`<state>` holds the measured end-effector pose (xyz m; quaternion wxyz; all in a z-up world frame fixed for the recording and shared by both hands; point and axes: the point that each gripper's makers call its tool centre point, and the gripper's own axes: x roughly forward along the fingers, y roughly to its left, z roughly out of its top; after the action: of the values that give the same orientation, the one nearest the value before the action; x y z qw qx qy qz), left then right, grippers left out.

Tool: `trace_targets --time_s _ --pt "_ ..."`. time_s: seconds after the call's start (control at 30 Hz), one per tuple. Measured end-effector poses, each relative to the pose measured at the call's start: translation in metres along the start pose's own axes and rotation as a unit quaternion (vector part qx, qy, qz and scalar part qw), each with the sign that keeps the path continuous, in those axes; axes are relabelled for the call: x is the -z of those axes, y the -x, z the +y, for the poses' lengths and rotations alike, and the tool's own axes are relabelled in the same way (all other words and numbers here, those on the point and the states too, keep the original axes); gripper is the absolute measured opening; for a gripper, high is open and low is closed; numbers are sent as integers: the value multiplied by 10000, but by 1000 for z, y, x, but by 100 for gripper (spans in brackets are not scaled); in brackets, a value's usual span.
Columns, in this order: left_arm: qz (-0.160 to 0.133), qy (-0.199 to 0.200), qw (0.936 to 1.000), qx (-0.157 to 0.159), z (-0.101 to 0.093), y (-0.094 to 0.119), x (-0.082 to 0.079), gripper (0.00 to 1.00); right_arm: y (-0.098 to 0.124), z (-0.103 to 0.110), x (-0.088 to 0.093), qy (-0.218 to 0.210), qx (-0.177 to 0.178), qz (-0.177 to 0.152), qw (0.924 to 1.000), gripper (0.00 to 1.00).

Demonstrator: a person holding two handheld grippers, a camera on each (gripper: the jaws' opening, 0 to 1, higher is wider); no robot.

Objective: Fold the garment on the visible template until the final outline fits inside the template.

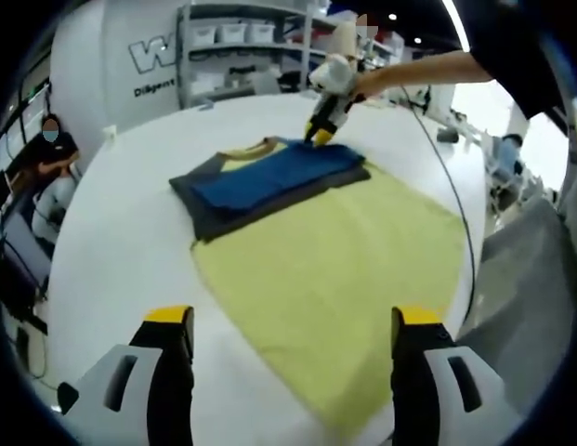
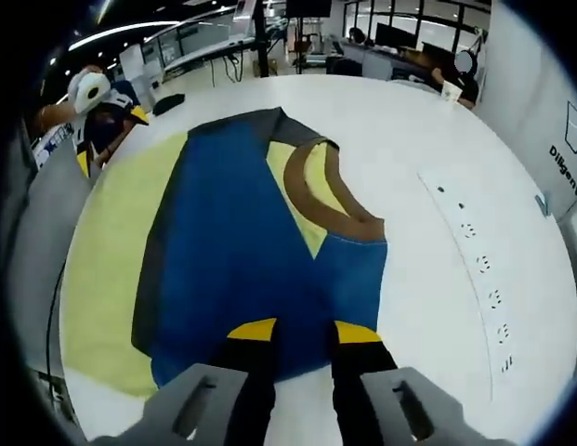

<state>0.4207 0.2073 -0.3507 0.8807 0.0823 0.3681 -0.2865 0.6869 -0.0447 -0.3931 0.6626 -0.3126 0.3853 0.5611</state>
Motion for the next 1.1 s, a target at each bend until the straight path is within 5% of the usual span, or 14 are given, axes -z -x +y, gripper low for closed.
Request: trace_targets --time_s 0.17,0.3,0.63,1.1 --pt "-9 51 10000 -26 2 -2 1 82 3 19 -4 -46 -156 -91 9998 6" --pt "3 48 10000 5 -1 -3 1 82 0 5 1 -462 -28 -264 9986 0" --pt "21 31 10000 -18 1 -1 1 81 6 5 -1 -695 -10 -202 9974 0" --pt "7 13 10000 -57 1 -1 -3 80 39 -13 22 -1412 329 -498 9882 0"
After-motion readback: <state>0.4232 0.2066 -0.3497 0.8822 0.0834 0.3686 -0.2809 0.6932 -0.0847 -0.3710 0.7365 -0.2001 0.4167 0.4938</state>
